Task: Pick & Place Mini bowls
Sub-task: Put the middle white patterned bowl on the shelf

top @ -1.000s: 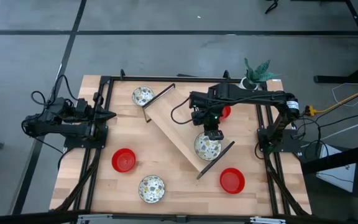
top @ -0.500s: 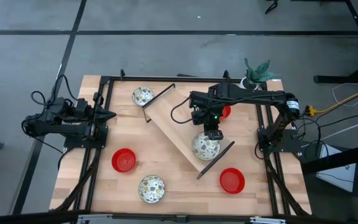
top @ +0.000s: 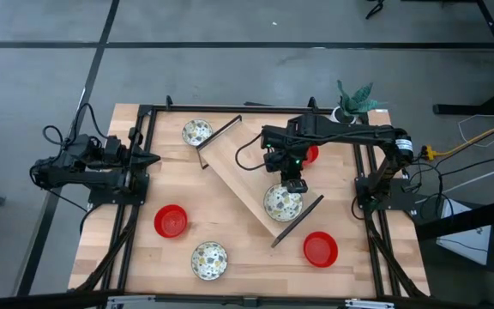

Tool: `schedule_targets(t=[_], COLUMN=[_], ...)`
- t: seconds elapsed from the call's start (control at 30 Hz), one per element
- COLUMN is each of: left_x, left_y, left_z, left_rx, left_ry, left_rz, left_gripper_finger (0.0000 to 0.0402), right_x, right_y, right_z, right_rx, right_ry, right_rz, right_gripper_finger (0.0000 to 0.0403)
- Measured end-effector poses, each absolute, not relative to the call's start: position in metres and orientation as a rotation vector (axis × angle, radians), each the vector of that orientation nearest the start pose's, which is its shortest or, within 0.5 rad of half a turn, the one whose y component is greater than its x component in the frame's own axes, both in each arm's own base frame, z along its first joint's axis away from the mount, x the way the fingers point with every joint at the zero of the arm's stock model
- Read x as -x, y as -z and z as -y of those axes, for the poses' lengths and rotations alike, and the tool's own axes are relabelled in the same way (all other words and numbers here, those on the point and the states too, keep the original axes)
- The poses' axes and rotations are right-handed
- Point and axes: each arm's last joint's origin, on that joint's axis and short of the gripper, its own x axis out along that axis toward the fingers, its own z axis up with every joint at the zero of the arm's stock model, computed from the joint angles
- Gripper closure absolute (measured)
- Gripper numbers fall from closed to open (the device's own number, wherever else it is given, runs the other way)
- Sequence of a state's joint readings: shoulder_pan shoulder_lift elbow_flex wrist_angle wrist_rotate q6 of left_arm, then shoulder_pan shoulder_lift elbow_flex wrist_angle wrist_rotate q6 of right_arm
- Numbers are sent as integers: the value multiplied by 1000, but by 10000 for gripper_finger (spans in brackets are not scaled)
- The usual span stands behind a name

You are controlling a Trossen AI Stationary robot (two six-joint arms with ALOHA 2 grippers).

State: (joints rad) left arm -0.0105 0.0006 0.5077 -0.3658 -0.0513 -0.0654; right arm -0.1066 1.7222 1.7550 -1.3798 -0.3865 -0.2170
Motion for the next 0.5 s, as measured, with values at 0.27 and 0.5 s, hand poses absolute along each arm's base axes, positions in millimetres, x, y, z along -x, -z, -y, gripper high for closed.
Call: schedule_targets(t=[0.27, 0.5], left_x=[-37, -37], left_y=[-289, -289], left_z=[-1, -1], left_rx=[70, 70], left_ry=[-36, -36], left_rz=[143, 143], left_gripper_finger=[398, 398], right_x=[-323, -323], right_y=[-341, -341], right_z=[23, 23], right_rx=[-166, -170], right_ry=[-389, -378], right_rz=[-1266, -1269], right_gripper_finger=[340, 280])
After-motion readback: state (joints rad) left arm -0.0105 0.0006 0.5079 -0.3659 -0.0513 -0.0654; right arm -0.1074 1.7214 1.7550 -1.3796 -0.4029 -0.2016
